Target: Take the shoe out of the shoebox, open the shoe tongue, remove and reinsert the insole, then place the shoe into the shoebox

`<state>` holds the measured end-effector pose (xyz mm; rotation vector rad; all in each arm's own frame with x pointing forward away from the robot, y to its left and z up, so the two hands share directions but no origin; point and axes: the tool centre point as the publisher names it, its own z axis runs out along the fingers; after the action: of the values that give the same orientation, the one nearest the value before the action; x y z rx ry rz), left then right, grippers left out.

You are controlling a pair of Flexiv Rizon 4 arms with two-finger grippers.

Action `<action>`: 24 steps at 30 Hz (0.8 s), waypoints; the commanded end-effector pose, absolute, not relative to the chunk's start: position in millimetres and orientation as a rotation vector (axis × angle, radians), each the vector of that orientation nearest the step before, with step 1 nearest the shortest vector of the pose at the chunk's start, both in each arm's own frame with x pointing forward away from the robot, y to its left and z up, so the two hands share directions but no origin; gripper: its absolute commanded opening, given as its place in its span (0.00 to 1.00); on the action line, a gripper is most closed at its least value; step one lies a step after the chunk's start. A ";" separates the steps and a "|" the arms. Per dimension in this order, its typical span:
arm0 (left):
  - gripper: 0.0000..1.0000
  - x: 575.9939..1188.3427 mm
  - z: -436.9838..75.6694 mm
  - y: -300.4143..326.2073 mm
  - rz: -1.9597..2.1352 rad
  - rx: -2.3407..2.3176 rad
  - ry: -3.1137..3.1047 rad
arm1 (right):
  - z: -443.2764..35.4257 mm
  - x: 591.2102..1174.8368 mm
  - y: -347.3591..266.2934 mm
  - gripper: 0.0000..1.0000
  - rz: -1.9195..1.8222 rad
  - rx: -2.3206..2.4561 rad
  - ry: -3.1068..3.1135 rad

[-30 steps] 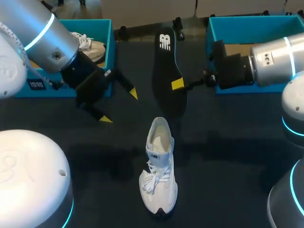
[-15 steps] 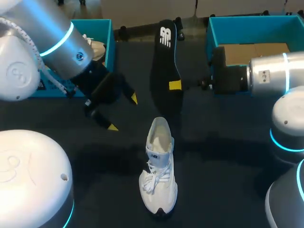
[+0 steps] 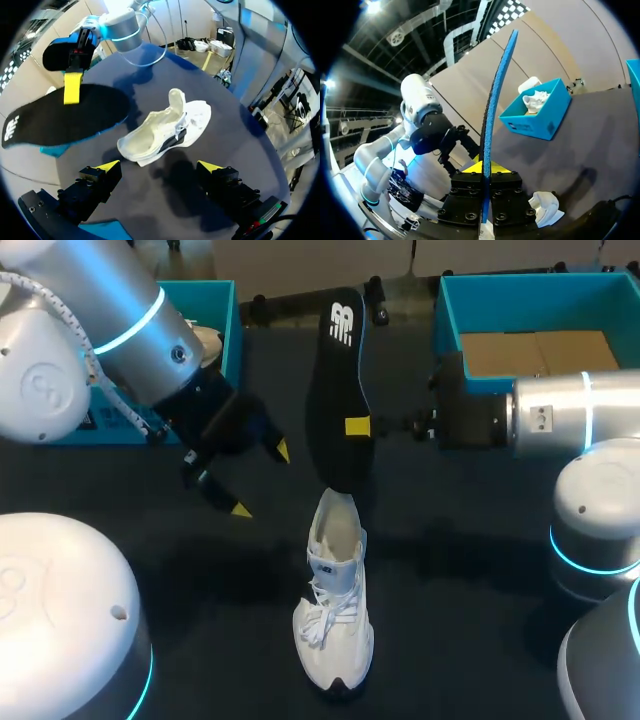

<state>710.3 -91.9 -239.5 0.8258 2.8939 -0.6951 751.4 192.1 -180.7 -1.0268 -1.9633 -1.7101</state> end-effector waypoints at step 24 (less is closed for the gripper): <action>1.00 711.9 -291.8 -99.2 -0.577 0.346 3.164 | -211.6 748.2 192.8 0.00 -1.957 -0.999 -2.019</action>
<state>710.7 -97.5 -292.6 0.3450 3.1596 -0.5856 749.4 191.2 -211.6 -0.9925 -2.0177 -1.9550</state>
